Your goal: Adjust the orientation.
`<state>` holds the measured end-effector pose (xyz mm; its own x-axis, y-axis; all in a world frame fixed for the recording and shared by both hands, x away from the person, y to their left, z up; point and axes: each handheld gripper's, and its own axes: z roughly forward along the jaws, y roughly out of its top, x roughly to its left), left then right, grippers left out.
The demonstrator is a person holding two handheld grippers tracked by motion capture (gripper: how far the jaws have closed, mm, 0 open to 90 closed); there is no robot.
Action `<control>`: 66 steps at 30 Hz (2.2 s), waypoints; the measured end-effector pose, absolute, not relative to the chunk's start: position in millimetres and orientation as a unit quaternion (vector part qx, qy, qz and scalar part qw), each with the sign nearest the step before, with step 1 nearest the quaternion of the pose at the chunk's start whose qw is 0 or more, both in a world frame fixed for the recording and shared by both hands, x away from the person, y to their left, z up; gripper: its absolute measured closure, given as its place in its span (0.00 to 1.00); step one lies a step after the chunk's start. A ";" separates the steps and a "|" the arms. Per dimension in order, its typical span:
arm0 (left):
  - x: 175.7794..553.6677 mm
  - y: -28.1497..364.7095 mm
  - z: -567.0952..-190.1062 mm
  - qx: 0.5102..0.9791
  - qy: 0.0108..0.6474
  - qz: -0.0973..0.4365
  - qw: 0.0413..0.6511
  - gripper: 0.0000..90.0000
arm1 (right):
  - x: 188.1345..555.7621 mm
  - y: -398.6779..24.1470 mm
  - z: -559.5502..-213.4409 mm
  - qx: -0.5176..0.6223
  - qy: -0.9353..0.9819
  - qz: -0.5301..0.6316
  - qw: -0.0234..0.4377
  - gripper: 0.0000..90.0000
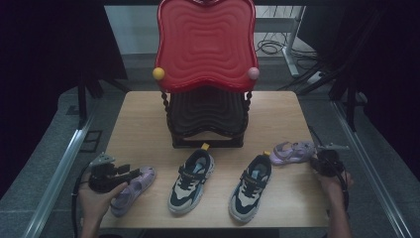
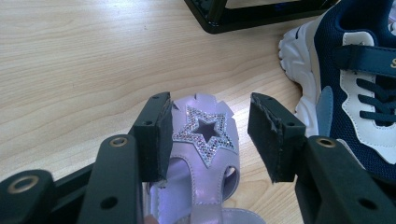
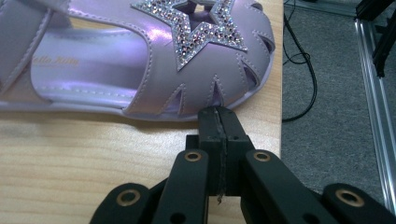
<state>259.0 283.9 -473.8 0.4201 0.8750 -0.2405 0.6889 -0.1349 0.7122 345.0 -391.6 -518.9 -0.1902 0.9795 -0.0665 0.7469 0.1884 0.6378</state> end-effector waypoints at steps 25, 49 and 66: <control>259.1 285.5 -475.0 0.744 0.525 0.113 0.397 0.56 | 374.8 -390.3 -512.9 0.589 0.740 0.236 0.223 1.00; 256.8 285.9 -473.2 0.742 0.524 0.120 0.402 0.56 | 395.1 -388.0 -512.1 0.575 0.756 0.223 0.220 1.00; 256.7 286.4 -473.8 0.741 0.526 0.119 0.400 0.56 | 408.0 -383.7 -510.1 0.564 0.768 0.216 0.213 1.00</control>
